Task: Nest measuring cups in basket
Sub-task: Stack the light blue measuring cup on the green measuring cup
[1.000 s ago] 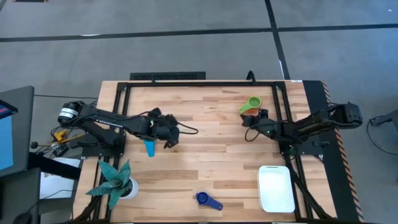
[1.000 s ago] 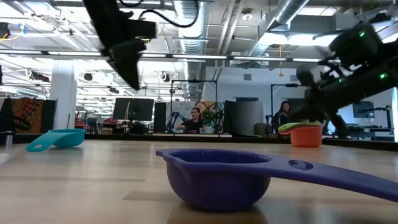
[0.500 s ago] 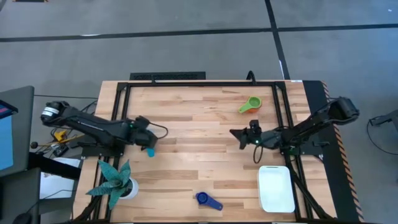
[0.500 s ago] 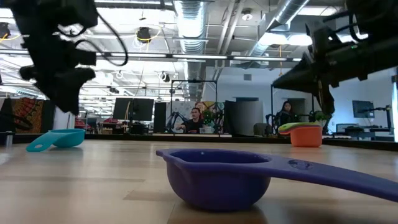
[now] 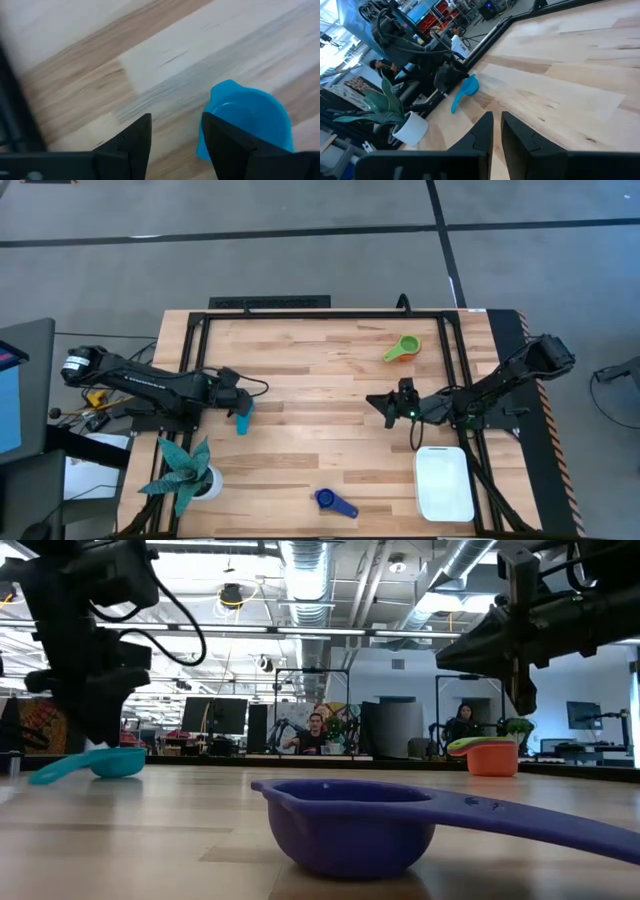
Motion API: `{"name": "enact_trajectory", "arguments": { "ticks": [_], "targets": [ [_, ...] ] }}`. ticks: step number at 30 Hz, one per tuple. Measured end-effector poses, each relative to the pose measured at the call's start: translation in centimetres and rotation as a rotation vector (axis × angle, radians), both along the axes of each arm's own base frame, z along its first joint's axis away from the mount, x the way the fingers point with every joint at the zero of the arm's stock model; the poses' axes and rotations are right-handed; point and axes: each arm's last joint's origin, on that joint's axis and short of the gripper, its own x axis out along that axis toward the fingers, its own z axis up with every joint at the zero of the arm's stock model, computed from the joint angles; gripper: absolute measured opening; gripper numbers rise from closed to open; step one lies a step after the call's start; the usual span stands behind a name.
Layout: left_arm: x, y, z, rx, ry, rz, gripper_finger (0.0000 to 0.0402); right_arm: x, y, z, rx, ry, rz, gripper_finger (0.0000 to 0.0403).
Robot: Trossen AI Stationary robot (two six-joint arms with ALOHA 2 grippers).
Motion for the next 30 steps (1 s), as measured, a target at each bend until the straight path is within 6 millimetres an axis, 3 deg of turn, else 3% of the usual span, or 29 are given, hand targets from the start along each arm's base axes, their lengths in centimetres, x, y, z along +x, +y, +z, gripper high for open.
{"name": "enact_trajectory", "arguments": {
  "ticks": [11,30],
  "targets": [
    [0.7,-0.2,0.1,-0.027,-0.039,-0.084,0.0111,-0.2,0.7,0.0,0.015,-0.005,0.034,0.0063],
    [1.1,-0.2,0.3,0.04,-0.011,-0.236,0.0109,-0.2,0.7,0.0,-0.029,0.009,0.043,0.0063]
  ]
}}
